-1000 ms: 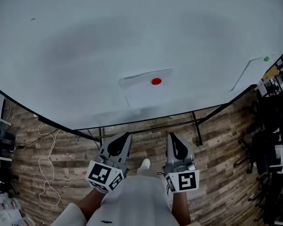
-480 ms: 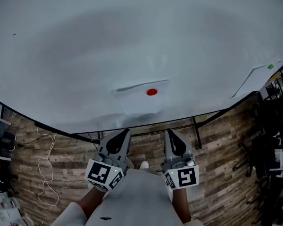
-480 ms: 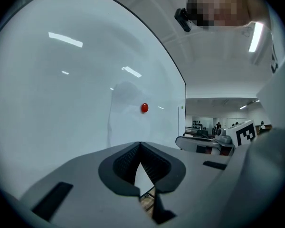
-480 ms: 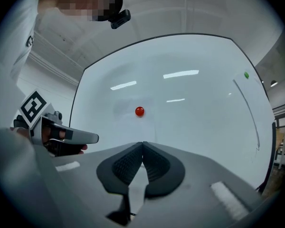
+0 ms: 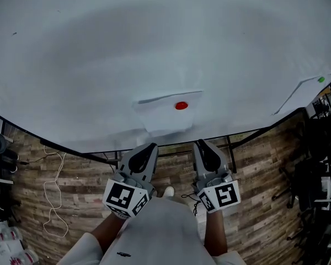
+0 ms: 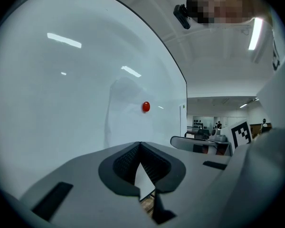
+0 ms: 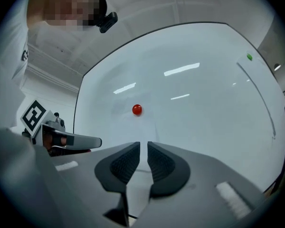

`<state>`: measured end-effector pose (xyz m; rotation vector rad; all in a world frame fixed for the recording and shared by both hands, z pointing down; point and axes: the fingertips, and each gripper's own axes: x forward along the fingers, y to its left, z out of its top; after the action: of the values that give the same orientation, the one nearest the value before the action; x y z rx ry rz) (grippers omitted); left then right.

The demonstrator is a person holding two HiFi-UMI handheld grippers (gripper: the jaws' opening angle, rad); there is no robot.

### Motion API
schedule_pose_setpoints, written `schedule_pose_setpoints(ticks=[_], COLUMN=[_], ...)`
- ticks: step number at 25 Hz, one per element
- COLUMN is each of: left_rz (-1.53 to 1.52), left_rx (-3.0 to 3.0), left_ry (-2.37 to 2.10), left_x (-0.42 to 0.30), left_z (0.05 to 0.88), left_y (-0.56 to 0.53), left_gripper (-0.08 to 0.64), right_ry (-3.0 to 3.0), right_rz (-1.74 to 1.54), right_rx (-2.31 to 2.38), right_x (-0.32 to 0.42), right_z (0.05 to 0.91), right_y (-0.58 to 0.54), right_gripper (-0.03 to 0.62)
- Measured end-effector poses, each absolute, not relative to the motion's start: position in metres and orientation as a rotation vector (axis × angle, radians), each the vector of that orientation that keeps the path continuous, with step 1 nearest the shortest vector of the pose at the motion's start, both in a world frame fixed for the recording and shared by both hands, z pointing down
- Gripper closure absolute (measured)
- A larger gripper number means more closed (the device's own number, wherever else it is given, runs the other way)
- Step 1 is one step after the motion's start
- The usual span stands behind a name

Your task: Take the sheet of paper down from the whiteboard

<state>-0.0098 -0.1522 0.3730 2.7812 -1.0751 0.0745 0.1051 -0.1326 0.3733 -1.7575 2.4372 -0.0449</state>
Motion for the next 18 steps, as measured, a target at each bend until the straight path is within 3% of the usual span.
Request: schedule_pose_setpoints(ticks=[6,18], left_rz=[0.089,0.117], left_rx=[2.772,2.747], left_ry=[-1.081,-1.08], left_x=[-0.006,0.001], left_z=[0.376,0.387], left_y=[-0.157,-0.171], left_gripper=[0.554,0.554], right_ry=[2.506,2.665], right_rz=[-0.146,-0.156], right_rx=[-1.586,-1.421], right_x=[0.109,0.107], right_z=[0.384,0.395], right_y=[-0.158,-0.192], right_gripper=[0.492,0.486])
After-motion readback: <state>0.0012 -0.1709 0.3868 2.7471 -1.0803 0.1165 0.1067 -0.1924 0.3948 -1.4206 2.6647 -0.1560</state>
